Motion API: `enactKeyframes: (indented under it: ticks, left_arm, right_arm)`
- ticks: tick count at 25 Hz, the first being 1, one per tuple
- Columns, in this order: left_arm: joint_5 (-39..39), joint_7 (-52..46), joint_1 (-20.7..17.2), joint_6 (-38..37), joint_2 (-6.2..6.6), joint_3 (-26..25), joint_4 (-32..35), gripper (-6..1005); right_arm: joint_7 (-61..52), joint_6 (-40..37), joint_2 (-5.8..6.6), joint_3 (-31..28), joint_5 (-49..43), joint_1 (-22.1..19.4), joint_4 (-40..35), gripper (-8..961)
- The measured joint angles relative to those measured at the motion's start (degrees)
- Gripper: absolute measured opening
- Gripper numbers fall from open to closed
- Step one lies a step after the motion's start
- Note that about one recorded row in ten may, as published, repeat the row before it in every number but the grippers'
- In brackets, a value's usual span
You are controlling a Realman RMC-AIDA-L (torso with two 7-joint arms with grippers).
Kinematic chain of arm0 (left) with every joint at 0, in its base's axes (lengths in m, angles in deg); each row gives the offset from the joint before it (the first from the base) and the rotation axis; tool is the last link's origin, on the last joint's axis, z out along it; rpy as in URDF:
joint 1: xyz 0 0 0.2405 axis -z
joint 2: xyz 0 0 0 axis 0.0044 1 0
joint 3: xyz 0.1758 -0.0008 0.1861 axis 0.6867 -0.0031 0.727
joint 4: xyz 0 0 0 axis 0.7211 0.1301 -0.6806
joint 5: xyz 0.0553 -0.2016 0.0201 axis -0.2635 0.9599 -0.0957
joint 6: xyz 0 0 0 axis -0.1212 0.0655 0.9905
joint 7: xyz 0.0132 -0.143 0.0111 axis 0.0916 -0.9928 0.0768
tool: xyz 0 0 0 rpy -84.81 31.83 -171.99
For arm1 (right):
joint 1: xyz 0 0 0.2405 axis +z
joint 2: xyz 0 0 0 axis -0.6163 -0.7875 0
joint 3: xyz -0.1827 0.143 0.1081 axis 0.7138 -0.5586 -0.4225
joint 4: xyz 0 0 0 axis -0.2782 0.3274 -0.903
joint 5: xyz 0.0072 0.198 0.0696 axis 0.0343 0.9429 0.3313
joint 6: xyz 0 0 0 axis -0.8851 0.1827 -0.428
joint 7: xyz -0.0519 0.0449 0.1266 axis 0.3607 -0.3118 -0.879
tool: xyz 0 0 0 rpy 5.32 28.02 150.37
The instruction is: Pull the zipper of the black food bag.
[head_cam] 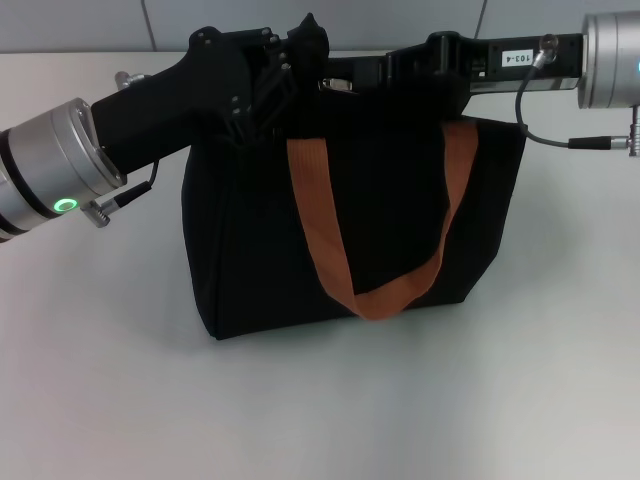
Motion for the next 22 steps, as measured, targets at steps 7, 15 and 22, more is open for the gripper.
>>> enactKeyframes:
  ticks: [7,15,22]
  left_arm:
    - [0.00,-0.01,0.07,-0.12,-0.08,0.00,-0.01,18]
    - [0.02,-0.01,0.06,-0.25,-0.09,-0.01,0.00,18]
    - [0.02,-0.01,0.02,-0.32,-0.08,0.00,0.00,18]
  right_arm:
    - [-2.19,-0.53,0.03,0.01,1.24,0.25,1.08,31]
    - [-2.23,-1.22,0.13,0.02,3.16,0.29,2.56,53]
    - [-2.27,-1.30,0.05,0.12,3.16,0.33,2.62,76]
